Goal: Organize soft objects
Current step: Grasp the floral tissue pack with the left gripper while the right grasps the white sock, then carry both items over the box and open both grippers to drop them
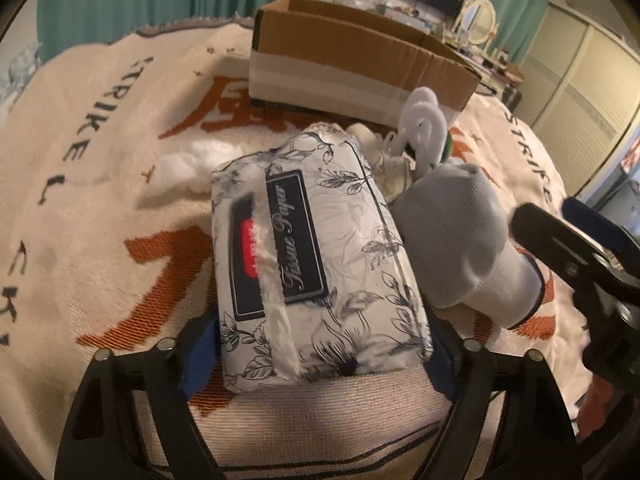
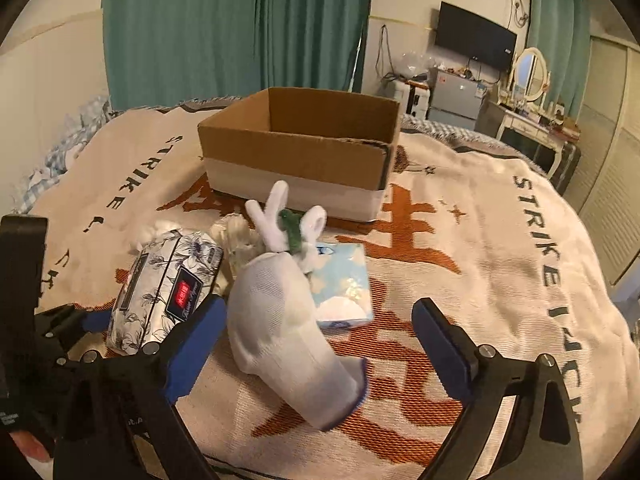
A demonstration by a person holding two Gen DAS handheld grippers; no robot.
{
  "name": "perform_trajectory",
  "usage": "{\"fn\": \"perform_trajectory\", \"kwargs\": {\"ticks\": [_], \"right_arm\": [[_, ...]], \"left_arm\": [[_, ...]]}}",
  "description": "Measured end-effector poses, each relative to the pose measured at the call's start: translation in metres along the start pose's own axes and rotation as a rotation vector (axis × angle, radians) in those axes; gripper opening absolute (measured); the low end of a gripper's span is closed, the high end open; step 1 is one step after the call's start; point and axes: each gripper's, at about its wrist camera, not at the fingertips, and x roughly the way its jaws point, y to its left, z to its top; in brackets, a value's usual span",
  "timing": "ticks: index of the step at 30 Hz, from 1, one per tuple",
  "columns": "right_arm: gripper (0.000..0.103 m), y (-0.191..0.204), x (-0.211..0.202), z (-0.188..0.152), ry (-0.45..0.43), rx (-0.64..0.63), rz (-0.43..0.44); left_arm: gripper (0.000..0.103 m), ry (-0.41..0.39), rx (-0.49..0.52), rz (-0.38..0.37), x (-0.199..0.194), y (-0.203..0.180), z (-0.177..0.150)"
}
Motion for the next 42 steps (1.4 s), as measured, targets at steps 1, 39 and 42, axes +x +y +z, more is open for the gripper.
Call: {"fn": "perform_trajectory", "kwargs": {"ticks": [1, 39, 42], "right_arm": [[0.091, 0.002, 0.003, 0.001, 0.01, 0.003, 0.01], [0.042, -0.002, -0.125, 0.083, -0.213, 0.029, 0.073], [0.042, -0.01, -0.117, 0.118, -0.248, 0.029, 0.075]], "left_arm": [[0.079, -0.013, 0.01, 0.013, -0.004, 0.002, -0.001], [0.078, -0.347, 0.2, 0.102, -0.123, -0.024, 0.065], [0.078, -0.371, 0.208, 0.096, -0.115, -0.026, 0.093]]}}
